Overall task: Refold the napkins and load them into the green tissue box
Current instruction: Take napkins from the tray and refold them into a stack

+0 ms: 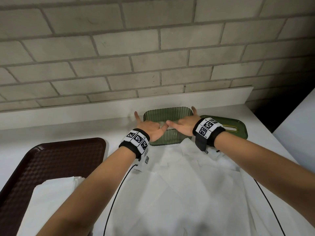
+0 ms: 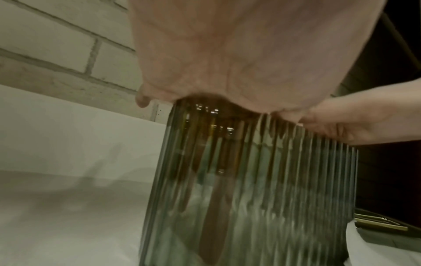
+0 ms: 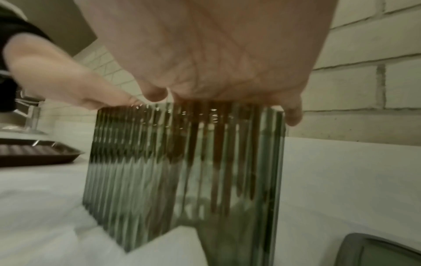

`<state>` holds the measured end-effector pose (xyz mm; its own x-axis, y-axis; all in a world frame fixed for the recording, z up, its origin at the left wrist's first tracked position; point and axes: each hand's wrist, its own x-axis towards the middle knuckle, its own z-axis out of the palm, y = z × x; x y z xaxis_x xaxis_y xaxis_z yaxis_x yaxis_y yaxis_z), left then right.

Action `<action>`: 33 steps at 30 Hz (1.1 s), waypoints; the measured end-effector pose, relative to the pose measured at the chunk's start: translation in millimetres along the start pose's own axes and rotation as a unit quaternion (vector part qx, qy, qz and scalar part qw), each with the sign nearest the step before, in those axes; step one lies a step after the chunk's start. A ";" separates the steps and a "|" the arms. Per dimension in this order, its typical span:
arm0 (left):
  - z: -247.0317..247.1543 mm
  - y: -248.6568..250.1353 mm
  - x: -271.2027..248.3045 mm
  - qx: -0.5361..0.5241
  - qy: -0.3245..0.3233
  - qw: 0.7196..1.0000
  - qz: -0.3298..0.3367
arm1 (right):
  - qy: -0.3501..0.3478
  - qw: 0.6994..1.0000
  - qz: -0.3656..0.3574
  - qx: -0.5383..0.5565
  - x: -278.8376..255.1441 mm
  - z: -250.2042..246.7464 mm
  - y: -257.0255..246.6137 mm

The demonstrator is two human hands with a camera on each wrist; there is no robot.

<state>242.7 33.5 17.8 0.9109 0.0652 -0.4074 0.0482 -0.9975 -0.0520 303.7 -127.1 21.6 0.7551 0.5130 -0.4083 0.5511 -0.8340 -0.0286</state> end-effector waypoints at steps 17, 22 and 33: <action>70.5 -13.9 -155.4 -0.306 0.122 0.942 0.070 | 0.103 0.919 -0.084 0.371 -127.3 53.5 -28.6; 129.6 -7.7 -192.8 -0.270 0.005 0.962 0.034 | -0.019 0.913 -0.054 0.404 -132.6 101.2 -47.5; 141.6 -9.7 -197.3 -0.324 0.080 0.943 0.001 | -0.014 0.883 -0.016 0.469 -109.6 112.1 -80.4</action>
<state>4.5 34.1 -30.4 0.9588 0.1109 -0.2616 0.2400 -0.8087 0.5370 136.8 -139.0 -33.6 0.7282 0.5452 -0.4153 0.0254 -0.6270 -0.7786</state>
